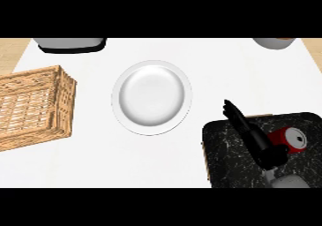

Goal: Pick the can from the tray and place it in the plate

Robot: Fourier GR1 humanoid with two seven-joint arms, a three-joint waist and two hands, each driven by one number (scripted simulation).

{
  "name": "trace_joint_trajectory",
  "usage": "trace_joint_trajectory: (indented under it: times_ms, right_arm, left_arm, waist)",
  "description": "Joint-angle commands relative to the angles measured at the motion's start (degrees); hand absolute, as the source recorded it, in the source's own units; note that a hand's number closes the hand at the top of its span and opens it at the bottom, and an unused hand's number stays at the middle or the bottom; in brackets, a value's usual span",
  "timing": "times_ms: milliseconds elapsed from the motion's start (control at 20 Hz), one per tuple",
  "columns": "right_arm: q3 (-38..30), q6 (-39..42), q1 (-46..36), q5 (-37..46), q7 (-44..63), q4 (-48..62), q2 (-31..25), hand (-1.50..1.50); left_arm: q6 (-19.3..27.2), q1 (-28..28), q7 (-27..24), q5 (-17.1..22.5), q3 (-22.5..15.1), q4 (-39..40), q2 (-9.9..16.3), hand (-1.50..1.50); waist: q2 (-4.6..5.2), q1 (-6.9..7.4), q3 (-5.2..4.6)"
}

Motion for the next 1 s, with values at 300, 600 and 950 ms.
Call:
trace_joint_trajectory:
  times_ms: [300, 600, 950]
  right_arm:
    - [-12.61, 0.67, -3.87, 7.58, 3.27, -6.9, -22.18, 1.5]
    - [-20.37, -14.4, 3.63, 7.0, -5.24, -3.89, -12.52, 1.5]
    - [-20.37, 3.67, 10.6, -2.44, -21.96, -1.0, -11.1, -1.5]
  left_arm:
    - [-3.71, -0.12, 9.68, 1.94, -8.54, 1.8, -6.43, 0.0]
    - [-6.05, 1.01, 14.11, 4.22, -11.6, 0.19, -9.15, 0.0]
    - [-2.91, -2.48, 18.3, 1.52, -14.72, -2.81, -11.87, 0.0]
  waist:
    - [-1.8, -4.41, -4.24]
    - [-0.87, -4.95, -1.37]
    - [-0.73, -1.94, -1.38]
